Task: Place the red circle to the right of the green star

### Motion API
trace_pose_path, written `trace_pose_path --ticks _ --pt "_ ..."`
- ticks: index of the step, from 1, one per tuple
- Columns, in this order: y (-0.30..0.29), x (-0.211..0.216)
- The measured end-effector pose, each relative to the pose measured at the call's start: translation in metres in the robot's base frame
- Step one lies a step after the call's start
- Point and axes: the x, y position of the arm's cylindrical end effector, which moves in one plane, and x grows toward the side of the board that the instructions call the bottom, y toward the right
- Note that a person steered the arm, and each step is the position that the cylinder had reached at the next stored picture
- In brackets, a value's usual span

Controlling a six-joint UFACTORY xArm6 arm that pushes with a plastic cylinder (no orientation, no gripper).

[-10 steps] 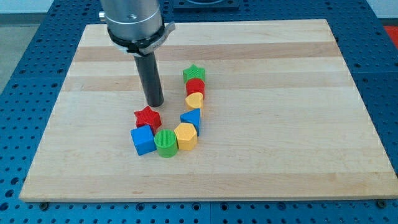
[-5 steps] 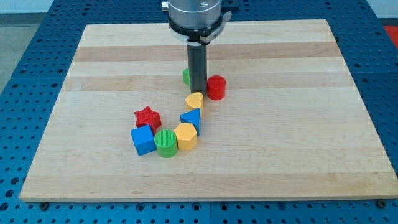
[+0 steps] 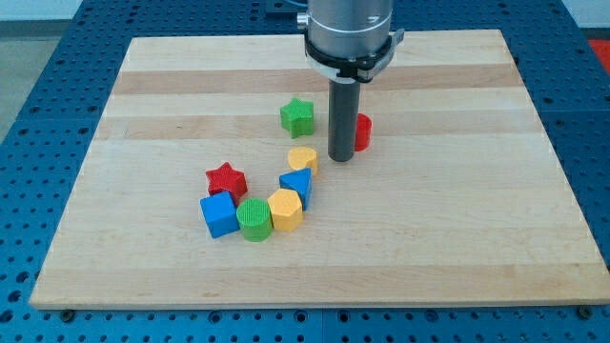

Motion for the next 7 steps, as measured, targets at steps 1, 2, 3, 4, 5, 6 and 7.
trace_pose_path --ticks 1,2,3,4,5,6,7 --pt "0.002 0.013" --pt "0.020 0.011" --pt "0.023 0.010" --pt "0.023 0.005" --pt "0.021 0.001" --pt "0.018 -0.001" --pt "0.013 -0.009"
